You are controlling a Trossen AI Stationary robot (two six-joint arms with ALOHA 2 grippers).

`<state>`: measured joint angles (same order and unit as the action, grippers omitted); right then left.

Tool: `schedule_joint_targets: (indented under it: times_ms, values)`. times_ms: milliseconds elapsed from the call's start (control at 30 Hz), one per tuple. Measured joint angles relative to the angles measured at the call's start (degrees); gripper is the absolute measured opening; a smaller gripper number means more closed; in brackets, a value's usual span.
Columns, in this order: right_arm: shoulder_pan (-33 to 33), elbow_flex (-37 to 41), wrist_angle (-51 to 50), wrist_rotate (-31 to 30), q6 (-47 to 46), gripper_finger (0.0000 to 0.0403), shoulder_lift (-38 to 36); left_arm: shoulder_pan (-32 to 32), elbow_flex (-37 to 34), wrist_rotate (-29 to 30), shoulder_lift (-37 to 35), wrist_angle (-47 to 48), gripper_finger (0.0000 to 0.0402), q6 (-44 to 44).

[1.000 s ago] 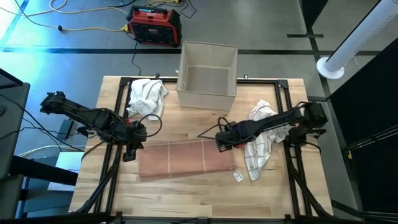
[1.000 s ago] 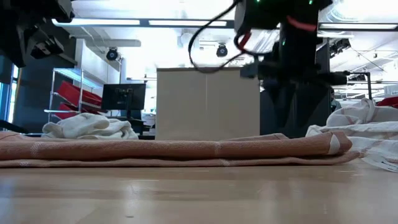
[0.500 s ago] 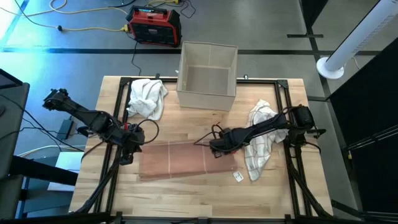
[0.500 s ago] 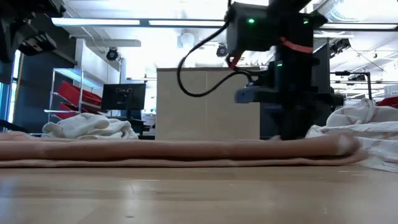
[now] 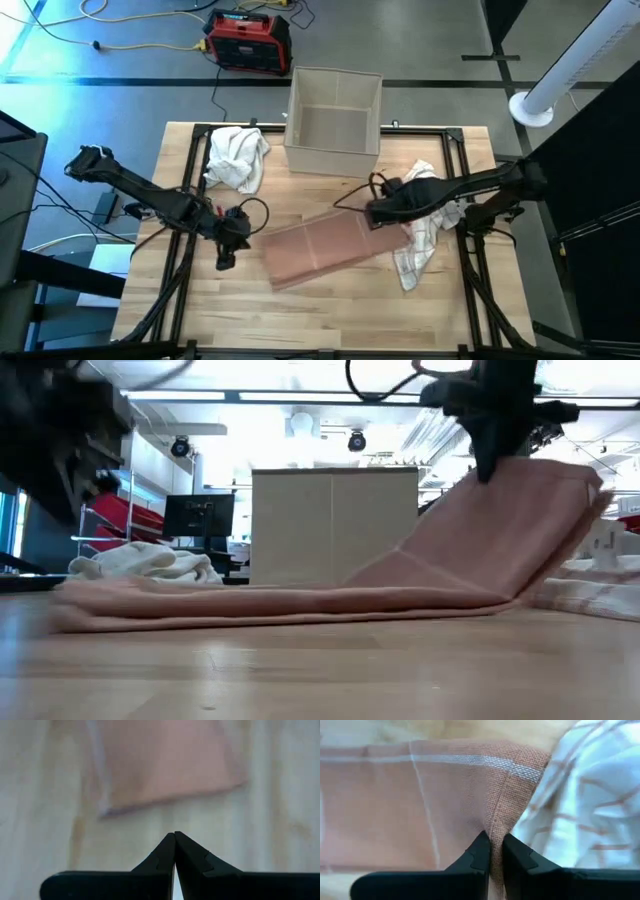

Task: Fold towel
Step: Fold the brown towel

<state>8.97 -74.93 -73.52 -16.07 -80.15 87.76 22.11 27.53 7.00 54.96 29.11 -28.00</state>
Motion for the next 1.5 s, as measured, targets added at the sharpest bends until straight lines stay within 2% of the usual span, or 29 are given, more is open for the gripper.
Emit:
schedule_joint_targets:
  times_ms: [100, 233, 467, 667, 900, 1100, 1333, 1500]
  values:
    - [0.0, -1.54, -0.6, -0.19, -0.4, 0.0016, -0.18, -2.18, -5.44, 2.95, 1.51, -10.52, 0.0, 0.05]
    - [0.03, -1.82, 6.59, 3.13, 1.01, 0.0016, 1.26, -4.82, -11.23, 1.47, 5.48, -23.37, 0.0, -0.78]
    - [0.55, -1.88, 29.73, 6.22, 3.05, 0.0016, 5.81, -5.66, -13.25, 2.62, 12.78, -31.71, 0.0, -2.31]
    - [-0.16, -1.93, 51.63, 7.9, 7.14, 0.0016, 14.07, -5.66, -13.25, 3.0, 17.69, -37.96, 0.0, -1.38]
    - [-1.53, -1.91, 65.14, 12.5, 8.56, 0.0016, 23.71, -5.66, -13.23, 2.96, 18.68, -39.51, 0.0, -1.36]
    - [-1.86, -1.91, 76.51, 18.07, 8.58, 0.0016, 28.71, -5.66, -13.23, 2.94, 18.68, -39.44, 0.0, -1.42]
    - [-2.21, -1.91, 78.84, 15.91, 11.59, 0.0016, 29.03, -5.66, -13.25, 2.91, 18.68, -39.42, 0.0, -1.76]
    - [-3.49, -1.91, 80.12, 17.04, 11.54, 0.0016, 29.03, -5.64, -13.24, 3.45, 18.71, -39.47, 0.0, -1.76]
